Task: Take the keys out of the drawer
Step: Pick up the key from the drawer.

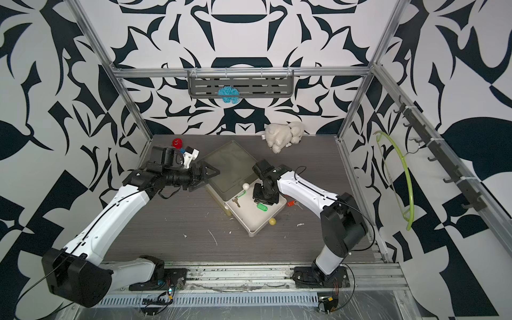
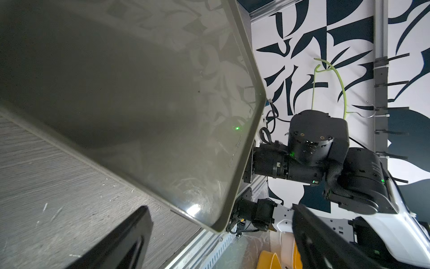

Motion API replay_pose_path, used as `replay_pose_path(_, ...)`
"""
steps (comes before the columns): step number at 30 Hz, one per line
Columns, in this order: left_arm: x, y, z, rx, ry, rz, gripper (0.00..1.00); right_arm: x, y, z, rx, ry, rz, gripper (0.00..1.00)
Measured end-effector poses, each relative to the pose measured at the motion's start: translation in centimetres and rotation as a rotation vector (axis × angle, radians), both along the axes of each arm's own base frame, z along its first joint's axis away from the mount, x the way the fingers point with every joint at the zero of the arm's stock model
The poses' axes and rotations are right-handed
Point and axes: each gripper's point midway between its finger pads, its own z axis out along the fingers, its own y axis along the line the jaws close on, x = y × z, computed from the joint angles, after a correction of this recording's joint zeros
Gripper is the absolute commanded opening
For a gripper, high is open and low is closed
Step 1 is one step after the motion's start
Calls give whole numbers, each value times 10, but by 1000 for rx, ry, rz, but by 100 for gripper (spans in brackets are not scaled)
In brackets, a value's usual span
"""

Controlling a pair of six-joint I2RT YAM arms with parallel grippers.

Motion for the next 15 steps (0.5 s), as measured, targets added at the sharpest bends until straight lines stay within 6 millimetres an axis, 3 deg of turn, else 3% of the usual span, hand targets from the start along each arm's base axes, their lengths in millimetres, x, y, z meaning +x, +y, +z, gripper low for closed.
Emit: replay_pose_path(15,0,0,0,0,0,0,99,1,7,-9,-30,26,-3,12)
